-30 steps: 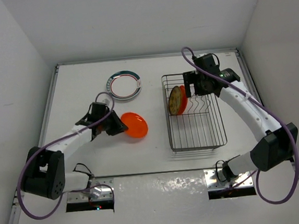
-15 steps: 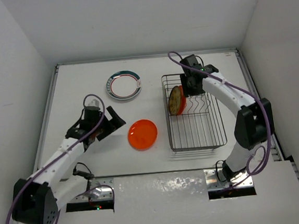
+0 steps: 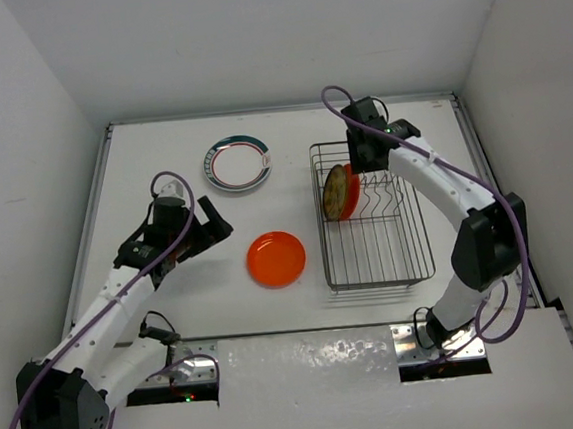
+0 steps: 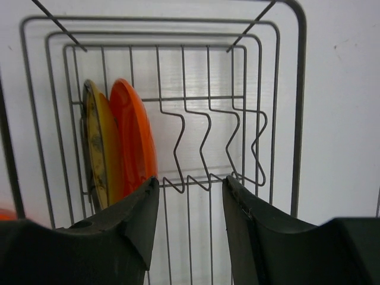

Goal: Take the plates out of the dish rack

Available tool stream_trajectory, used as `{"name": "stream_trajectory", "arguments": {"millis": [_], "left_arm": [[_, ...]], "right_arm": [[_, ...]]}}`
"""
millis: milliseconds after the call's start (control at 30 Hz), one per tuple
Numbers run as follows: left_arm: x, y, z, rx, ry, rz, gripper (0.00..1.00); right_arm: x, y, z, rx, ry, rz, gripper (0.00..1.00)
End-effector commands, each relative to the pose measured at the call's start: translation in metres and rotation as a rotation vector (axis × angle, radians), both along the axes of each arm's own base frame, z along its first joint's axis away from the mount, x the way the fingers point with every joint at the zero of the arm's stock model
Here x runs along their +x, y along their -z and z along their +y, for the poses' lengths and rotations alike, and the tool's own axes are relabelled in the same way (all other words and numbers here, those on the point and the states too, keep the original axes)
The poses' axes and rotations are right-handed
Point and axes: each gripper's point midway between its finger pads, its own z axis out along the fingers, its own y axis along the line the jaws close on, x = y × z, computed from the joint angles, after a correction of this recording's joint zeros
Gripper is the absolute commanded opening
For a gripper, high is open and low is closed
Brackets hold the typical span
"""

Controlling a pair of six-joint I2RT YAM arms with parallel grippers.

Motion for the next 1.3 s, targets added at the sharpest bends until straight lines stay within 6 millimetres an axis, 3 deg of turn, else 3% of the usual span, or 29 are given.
{"name": "stream_trajectory", "arguments": {"millis": [0, 167, 500, 700, 867, 1000, 1033, 1067, 1100, 1167, 1233, 1267], "left_arm": [[0.002, -0.002, -0.004, 0.009, 0.036, -0.021, 1.00], [0.003, -0.001, -0.005, 0.012, 0.045, -0.024, 1.00], [0.003, 0.005, -0.005, 0.020, 0.050, -0.019, 1.00], [0.005, 0.003, -0.006, 0.021, 0.054, -0.024, 1.00], [0.017, -0.021, -0.008, 0.038, 0.069, -0.051, 1.00], [0.031, -0.053, -0.013, 0.028, 0.079, -0.109, 1.00], [0.039, -0.068, -0.015, 0.021, 0.079, -0.140, 1.00], [0.039, -0.066, -0.015, 0.023, 0.080, -0.132, 1.00], [0.046, -0.086, -0.020, 0.002, 0.089, -0.174, 1.00], [0.055, -0.103, -0.034, -0.040, 0.140, -0.202, 1.00], [0.064, -0.146, -0.064, -0.144, 0.274, -0.322, 1.00], [0.065, -0.153, -0.076, -0.184, 0.331, -0.344, 1.00]], "right_arm": [[0.013, -0.040, 0.005, 0.037, 0.013, -0.113, 0.46], [0.011, -0.012, 0.013, 0.035, -0.012, -0.033, 0.45], [0.009, 0.018, 0.024, 0.029, -0.030, 0.034, 0.37], [0.011, 0.024, 0.029, 0.004, -0.036, 0.056, 0.18], [0.015, -0.014, 0.020, -0.094, -0.016, -0.004, 0.00], [0.013, -0.052, 0.002, -0.181, 0.009, -0.038, 0.00], [0.012, -0.071, -0.008, -0.229, 0.026, -0.064, 0.00], [0.013, -0.082, -0.013, -0.249, 0.036, -0.090, 0.00], [0.009, -0.093, -0.020, -0.279, 0.047, -0.099, 0.00], [0.003, -0.127, -0.036, -0.333, 0.083, -0.151, 0.00], [-0.003, -0.158, -0.039, -0.309, 0.088, -0.214, 0.00], [-0.006, -0.164, -0.033, -0.286, 0.058, -0.221, 0.00]]}}
